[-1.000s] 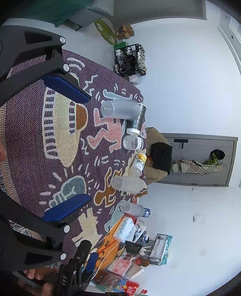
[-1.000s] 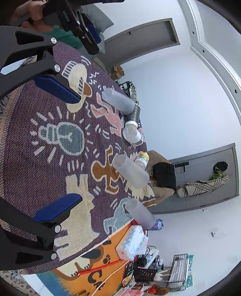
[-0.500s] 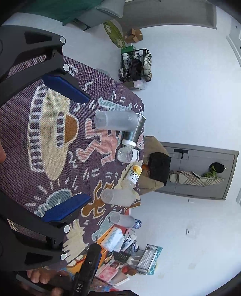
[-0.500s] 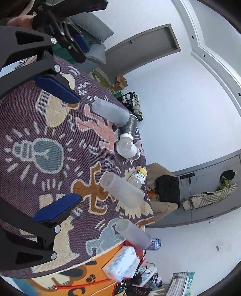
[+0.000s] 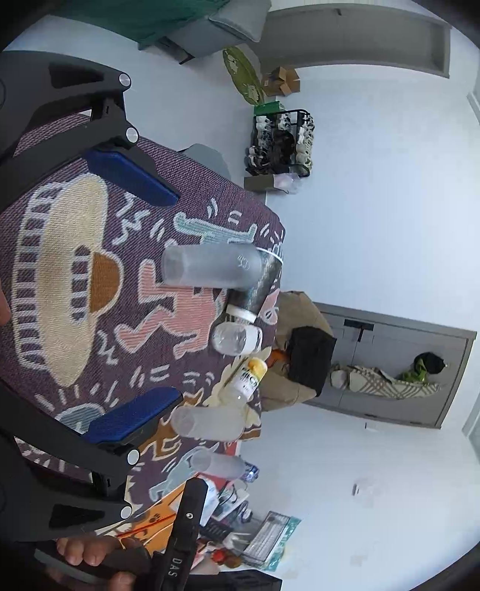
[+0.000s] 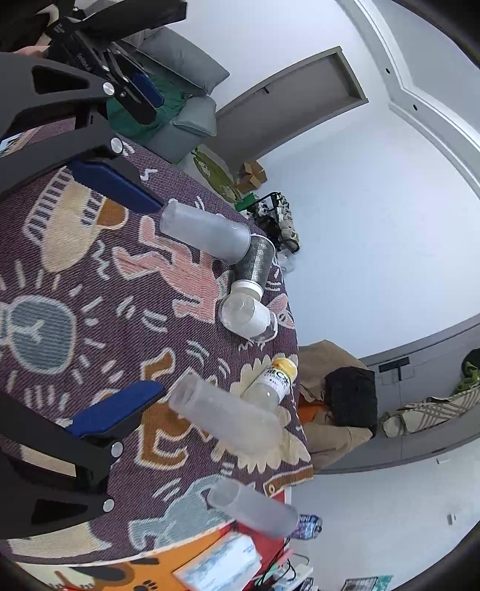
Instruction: Flip cup upright
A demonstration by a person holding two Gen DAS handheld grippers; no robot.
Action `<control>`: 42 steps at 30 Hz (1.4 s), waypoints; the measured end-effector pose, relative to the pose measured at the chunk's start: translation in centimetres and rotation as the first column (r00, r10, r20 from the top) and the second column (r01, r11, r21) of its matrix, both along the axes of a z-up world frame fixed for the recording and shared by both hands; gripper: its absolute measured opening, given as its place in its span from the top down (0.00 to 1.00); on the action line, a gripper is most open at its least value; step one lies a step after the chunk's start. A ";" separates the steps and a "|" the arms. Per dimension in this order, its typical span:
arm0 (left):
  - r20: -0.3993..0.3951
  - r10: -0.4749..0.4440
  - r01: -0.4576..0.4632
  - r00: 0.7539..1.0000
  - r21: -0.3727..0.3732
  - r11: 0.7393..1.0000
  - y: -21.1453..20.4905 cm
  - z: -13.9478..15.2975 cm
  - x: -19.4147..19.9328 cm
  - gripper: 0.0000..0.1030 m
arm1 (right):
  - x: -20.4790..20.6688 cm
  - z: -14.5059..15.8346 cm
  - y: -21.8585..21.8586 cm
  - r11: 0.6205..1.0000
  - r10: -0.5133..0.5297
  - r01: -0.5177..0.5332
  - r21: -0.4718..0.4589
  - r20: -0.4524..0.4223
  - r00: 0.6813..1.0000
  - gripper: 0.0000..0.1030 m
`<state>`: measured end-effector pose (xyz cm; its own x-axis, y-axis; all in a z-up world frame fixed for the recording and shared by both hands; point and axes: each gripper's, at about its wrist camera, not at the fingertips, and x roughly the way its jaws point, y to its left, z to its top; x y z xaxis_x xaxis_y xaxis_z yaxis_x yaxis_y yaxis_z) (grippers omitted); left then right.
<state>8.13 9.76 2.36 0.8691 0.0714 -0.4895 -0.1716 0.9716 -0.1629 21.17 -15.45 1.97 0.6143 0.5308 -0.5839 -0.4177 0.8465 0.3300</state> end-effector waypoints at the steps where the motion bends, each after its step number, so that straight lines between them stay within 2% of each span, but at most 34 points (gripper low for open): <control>1: -0.002 0.005 -0.005 1.000 -0.004 1.000 0.3 0.0 0.3 0.06 | 0.8 0.1 0.4 1.000 0.003 -0.003 -0.002 -0.014 1.000 0.14; 11: -0.027 0.057 -0.058 0.998 -0.028 0.998 3.1 -0.5 3.0 0.06 | 8.8 -0.2 4.5 1.000 0.011 -0.013 -0.016 -0.107 0.994 0.17; 18: -0.048 0.145 -0.148 0.988 -0.061 0.987 6.3 -1.3 4.7 0.06 | 13.7 -1.6 6.9 1.000 0.010 -0.014 -0.025 -0.167 0.986 0.20; 30: -0.104 0.216 -0.226 0.971 -0.105 0.968 9.6 -4.4 7.9 0.06 | 22.7 -6.5 11.2 0.998 -0.035 0.016 -0.067 -0.302 0.953 0.22; 39: -0.133 0.265 -0.282 0.955 -0.125 0.951 11.5 -5.8 9.1 0.06 | 26.7 -9.4 13.5 0.995 -0.077 0.046 -0.092 -0.360 0.930 0.23; 40: -0.133 0.267 -0.284 0.955 -0.130 0.950 11.7 -5.8 9.1 0.06 | 27.0 -9.7 13.7 0.994 -0.080 0.047 -0.097 -0.366 0.927 0.24; 41: -0.133 0.267 -0.284 0.954 -0.134 0.949 11.7 -5.8 9.1 0.06 | 27.3 -10.1 13.9 0.994 -0.083 0.048 -0.102 -0.373 0.924 0.33; 42: -0.132 0.267 -0.284 0.955 -0.135 0.949 11.7 -5.9 9.1 0.06 | 27.7 -10.6 14.1 0.993 -0.083 0.045 -0.106 -0.387 0.918 0.34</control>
<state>17.20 21.51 -3.49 0.7658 0.2180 -0.6050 -0.4541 0.8495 -0.2688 48.82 -1.31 -8.65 0.3581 0.4294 -0.8291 -0.2155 0.9020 0.3741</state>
